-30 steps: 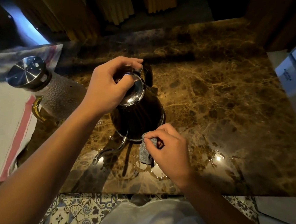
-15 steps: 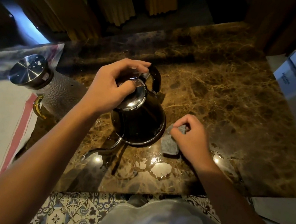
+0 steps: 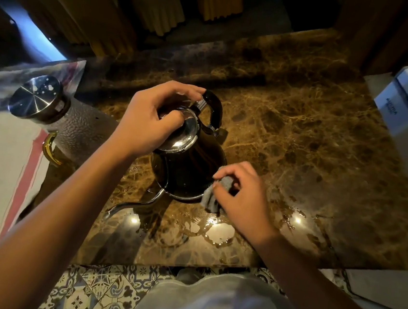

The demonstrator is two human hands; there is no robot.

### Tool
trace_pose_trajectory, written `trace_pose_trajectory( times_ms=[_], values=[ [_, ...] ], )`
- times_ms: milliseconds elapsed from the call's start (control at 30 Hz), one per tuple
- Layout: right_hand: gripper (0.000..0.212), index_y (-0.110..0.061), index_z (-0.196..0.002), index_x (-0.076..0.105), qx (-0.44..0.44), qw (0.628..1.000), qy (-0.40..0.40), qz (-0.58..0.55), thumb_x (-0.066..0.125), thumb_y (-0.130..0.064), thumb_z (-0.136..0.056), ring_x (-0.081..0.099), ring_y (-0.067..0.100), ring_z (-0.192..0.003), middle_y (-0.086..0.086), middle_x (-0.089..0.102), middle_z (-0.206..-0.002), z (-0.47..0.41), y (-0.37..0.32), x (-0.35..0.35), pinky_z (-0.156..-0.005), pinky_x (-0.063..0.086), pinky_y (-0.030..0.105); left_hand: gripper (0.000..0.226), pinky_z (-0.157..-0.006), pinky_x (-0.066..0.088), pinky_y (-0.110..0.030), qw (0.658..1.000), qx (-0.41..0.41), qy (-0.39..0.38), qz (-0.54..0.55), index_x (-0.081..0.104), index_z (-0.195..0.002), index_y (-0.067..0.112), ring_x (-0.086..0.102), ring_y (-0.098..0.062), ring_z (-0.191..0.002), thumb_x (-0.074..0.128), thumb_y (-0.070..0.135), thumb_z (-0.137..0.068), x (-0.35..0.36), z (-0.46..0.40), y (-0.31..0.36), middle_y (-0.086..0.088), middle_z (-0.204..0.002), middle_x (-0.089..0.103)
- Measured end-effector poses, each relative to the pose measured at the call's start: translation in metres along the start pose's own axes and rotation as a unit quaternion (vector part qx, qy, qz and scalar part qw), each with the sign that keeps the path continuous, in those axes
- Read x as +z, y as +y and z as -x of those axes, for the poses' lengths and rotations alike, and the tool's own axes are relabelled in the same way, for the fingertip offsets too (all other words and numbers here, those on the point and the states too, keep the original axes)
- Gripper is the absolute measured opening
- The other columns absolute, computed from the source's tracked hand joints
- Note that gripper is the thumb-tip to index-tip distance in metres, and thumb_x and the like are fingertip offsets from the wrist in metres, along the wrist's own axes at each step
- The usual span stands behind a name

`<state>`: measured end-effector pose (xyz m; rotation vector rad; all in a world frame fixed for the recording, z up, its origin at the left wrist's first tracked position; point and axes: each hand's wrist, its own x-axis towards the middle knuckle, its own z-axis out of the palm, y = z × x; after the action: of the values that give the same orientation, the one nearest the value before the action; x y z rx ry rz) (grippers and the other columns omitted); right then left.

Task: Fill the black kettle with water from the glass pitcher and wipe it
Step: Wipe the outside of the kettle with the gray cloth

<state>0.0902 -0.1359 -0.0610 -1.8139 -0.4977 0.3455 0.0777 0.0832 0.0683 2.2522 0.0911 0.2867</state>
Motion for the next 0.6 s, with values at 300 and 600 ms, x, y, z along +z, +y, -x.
trace_pose_trajectory(
  times_ms=[300, 600],
  values=[
    [0.024, -0.025, -0.105, 0.064, -0.11, 0.99, 0.001, 0.091, 0.068, -0.015, -0.084, 0.056, 0.009, -0.083, -0.011, 0.054, -0.1, 0.014, -0.002, 0.023, -0.07, 0.053, 0.031, 0.04, -0.107, 0.05, -0.035, 1.0, 0.009, -0.002, -0.001, 0.066, -0.12, 0.019, 0.059, -0.011, -0.13, 0.053, 0.006, -0.084, 0.0, -0.001, -0.001, 0.005, -0.136, 0.067],
    [0.019, -0.034, -0.094, 0.063, 0.084, 0.99, 0.05, -0.098, 0.072, -0.021, -0.084, 0.065, 0.02, -0.078, -0.002, 0.066, -0.09, -0.029, -0.001, -0.011, -0.068, 0.058, 0.048, 0.042, -0.109, 0.049, -0.044, 0.999, 0.01, -0.041, 0.005, 0.067, -0.12, 0.017, 0.058, -0.013, -0.133, 0.053, 0.002, -0.083, -0.005, -0.001, 0.001, 0.005, -0.138, 0.066]
  ],
)
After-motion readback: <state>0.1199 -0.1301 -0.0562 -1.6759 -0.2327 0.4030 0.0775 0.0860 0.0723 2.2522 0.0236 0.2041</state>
